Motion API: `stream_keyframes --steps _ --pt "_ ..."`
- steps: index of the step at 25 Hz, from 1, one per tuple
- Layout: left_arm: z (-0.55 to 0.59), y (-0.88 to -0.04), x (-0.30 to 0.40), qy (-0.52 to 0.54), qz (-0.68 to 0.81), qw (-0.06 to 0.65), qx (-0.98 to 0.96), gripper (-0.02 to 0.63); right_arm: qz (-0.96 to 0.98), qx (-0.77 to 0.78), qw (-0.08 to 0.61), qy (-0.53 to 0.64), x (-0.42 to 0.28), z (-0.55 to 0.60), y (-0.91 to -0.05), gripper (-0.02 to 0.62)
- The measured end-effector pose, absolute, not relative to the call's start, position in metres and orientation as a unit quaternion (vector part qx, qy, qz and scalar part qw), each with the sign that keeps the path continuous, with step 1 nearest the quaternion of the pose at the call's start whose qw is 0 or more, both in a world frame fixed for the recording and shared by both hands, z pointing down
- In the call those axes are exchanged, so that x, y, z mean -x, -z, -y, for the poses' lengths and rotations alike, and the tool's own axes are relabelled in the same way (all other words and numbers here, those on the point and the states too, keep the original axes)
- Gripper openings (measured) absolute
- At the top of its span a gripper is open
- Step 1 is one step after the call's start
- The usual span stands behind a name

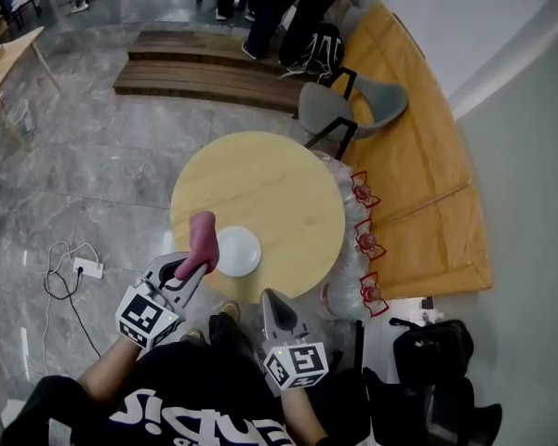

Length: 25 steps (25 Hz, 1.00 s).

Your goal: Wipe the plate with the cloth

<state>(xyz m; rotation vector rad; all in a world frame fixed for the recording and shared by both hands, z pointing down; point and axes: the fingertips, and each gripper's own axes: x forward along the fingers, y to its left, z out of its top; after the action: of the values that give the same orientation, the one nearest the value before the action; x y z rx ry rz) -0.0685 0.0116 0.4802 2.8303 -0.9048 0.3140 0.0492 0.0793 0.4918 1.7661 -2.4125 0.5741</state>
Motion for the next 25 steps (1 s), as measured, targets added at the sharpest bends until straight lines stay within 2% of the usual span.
stream_keyframes --steps 11,25 --pt "0.038 -0.531 0.038 -0.166 0.340 0.108 -0.919 0.053 0.813 -0.527 0.064 -0.239 -0.093 -0.045 -0.534 0.021" --pt "0.073 -0.616 0.064 -0.269 0.342 0.160 -0.886 0.053 0.792 -0.493 0.140 -0.333 -0.098 -0.022 -0.625 0.023"
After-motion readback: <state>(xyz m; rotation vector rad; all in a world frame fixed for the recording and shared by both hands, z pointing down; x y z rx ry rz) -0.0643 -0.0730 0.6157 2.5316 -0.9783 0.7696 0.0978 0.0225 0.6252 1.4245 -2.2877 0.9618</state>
